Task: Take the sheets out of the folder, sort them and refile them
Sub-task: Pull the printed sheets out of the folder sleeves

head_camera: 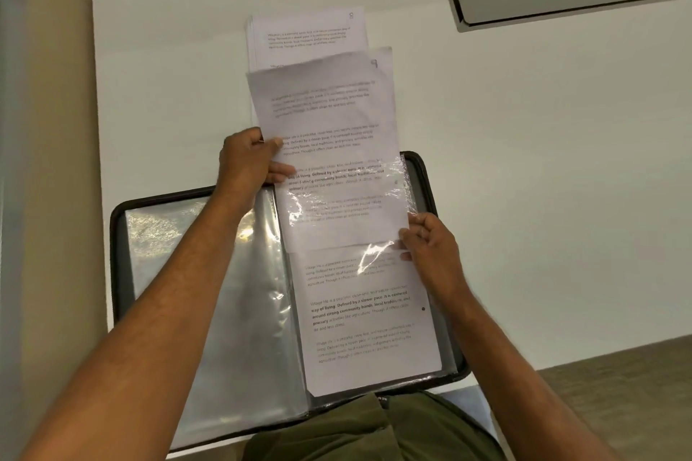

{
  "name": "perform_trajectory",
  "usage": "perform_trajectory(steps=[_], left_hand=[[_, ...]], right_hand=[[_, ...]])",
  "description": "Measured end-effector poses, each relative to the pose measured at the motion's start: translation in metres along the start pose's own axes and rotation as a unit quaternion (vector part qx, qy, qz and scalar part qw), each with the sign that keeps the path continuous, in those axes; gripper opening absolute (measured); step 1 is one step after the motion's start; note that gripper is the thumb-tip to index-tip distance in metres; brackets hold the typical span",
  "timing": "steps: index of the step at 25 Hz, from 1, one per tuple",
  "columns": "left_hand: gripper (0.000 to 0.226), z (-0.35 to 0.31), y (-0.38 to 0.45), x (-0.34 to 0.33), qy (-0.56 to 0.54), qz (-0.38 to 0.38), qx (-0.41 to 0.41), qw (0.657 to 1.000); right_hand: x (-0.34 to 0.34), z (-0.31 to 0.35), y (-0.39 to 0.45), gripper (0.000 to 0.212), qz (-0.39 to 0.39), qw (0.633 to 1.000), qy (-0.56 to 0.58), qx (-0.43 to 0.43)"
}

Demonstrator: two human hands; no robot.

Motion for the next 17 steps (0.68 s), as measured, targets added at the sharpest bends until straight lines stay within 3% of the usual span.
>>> perform_trajectory(steps=[4, 14, 17], left_hand=[[0.007, -0.017, 0.018, -0.008, -0.076, -0.04, -0.01, 0.996], [0.011, -0.033, 0.075, -0.022, -0.104, -0.079, -0.022, 0.991], [0.036, -0.032, 0.074, -0.024, -0.121, -0.047, -0.061, 0.99]], right_hand=[[0.0, 0.001, 0.002, 0.016, -0.004, 1.0, 0.009, 0.001], [0.0, -0.001, 0.004, 0.018, -0.006, 1.0, -0.013, 0.009], [-0.001, 0.0, 0.005, 0.017, -0.01, 1.0, -0.021, 0.007]])
Point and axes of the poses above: each hand's wrist, its own y-axis towards the middle knuckle, its own x-axis out of the back of the hand, z = x × y, the point moved 1 cm from there along y, towards the middle knuckle, and after that the axes turned 5 degrees about -y, right-handed, at the moved point
